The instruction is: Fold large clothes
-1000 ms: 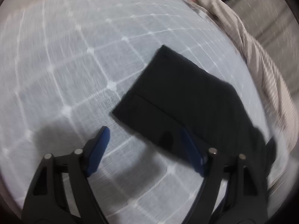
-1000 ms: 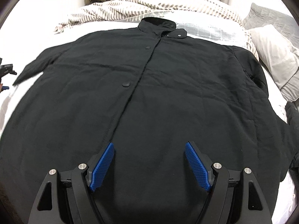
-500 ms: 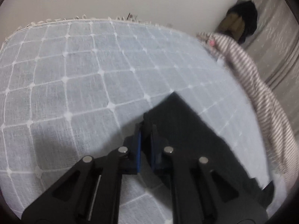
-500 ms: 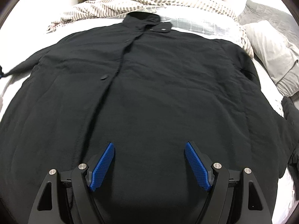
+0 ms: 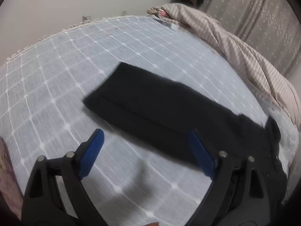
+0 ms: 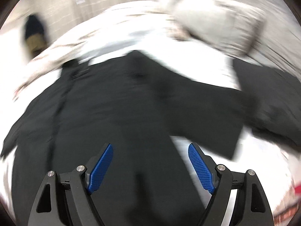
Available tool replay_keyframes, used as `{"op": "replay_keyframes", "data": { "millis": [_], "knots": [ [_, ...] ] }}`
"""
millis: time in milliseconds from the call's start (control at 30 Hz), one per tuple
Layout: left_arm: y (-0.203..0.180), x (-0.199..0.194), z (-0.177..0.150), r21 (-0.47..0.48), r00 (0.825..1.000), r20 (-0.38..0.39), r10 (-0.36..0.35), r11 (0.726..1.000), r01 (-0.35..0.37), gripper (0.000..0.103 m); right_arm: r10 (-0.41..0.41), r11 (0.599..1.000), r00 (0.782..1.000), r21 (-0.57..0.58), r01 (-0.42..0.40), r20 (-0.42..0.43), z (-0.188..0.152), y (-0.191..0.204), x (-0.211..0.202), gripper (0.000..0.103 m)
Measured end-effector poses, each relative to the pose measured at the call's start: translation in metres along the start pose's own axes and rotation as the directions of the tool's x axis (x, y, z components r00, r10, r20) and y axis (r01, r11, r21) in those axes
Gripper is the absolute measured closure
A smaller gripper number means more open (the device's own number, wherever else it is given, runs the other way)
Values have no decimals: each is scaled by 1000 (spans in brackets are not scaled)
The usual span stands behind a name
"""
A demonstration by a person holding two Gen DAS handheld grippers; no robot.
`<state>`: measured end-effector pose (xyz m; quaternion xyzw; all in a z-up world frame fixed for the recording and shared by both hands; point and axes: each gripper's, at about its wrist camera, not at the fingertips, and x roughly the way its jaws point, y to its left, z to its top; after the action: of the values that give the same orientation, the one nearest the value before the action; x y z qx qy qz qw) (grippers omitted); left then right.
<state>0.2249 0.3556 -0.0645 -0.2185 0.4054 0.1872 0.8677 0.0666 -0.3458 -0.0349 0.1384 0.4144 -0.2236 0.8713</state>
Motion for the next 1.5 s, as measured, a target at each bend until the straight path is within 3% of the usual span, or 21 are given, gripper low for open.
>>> {"op": "replay_keyframes", "data": {
  "millis": [100, 233, 433, 500, 533, 600, 633, 700, 800, 833, 967, 1067, 1133, 1167, 1200, 1233, 1267, 1333, 1367, 1400, 1500],
  "knots": [
    [-40, -10, -25, 79, 998, -39, -54, 995, 57, 11, -105, 984, 994, 142, 109, -35, -1, -57, 11, 19],
    [-90, -24, -62, 138, 987, -96, -130, 980, 142, 6, -156, 943, 985, 287, 169, -67, -1, -110, 30, 20],
    [-157, -36, -130, 205, 925, -239, -296, 916, 346, 2, -105, 919, 987, 368, 142, -119, 1, -131, 78, 20],
    [-175, -33, -151, 237, 915, -265, -304, 900, 367, 1, -165, 927, 982, 326, 185, -87, 6, -121, 89, 23],
    [-180, -30, -161, 249, 912, -277, -302, 894, 372, 1, -191, 931, 979, 304, 203, -70, 9, -116, 91, 31],
    [-191, -23, -180, 269, 904, -286, -318, 879, 394, 1, -230, 937, 972, 261, 232, -38, 22, -101, 93, 72],
    [-196, -20, -189, 284, 904, -287, -318, 873, 397, 1, -252, 935, 967, 251, 250, -25, 27, -96, 91, 86],
    [-201, -16, -200, 308, 903, -284, -321, 862, 403, 1, -288, 944, 957, 179, 278, 35, 47, -86, 81, 91],
    [-211, -18, -214, 321, 892, -270, -363, 839, 439, 1, -406, 913, 895, 54, 403, 183, 93, -77, 55, 92],
    [-214, -18, -218, 312, 879, -268, -394, 828, 466, 1, -427, 903, 879, 43, 428, 212, 108, -81, 46, 92],
    [-228, -16, -229, 301, 860, -263, -437, 810, 503, 1, -563, 809, 749, 49, 585, 349, 169, -101, 21, 92],
    [-232, -11, -234, 306, 858, -269, -437, 806, 506, 1, -624, 750, 686, 37, 661, 374, 195, -116, 35, 92],
    [-235, -8, -239, 327, 860, -288, -421, 801, 502, 1, -712, 632, 603, -46, 773, 360, 208, -126, 72, 91],
    [-236, -9, -241, 346, 866, -282, -413, 798, 494, 1, -788, 509, 519, -124, 852, 331, 208, -133, 101, 92],
    [-236, -10, -242, 358, 868, -279, -410, 795, 490, 1, -831, 436, 471, -178, 882, 296, 208, -142, 122, 92],
    [-237, -12, -243, 371, 870, -279, -406, 790, 488, 1, -843, 434, 470, -185, 882, 262, 199, -152, 125, 91],
    [-238, -13, -241, 377, 870, -282, -404, 788, 487, 1, -835, 496, 515, -137, 857, 196, 198, -164, 125, 89],
    [-239, -16, -235, 386, 872, -271, -409, 784, 487, 1, -780, 612, 607, -18, 791, 151, 197, -170, 116, 76],
    [-240, -18, -229, 396, 879, -253, -405, 785, 476, 1, -735, 670, 660, 22, 742, 155, 194, -164, 111, 59],
    [-239, -20, -224, 409, 884, -237, -402, 784, 466, 1, -687, 719, 706, 22, 695, 171, 191, -150, 109, 45],
    [-247, -21, -206, 475, 910, -176, -374, 778, 412, 1, -523, 828, 820, -91, 553, 231, 184, -83, 111, 35]
  ]
}}
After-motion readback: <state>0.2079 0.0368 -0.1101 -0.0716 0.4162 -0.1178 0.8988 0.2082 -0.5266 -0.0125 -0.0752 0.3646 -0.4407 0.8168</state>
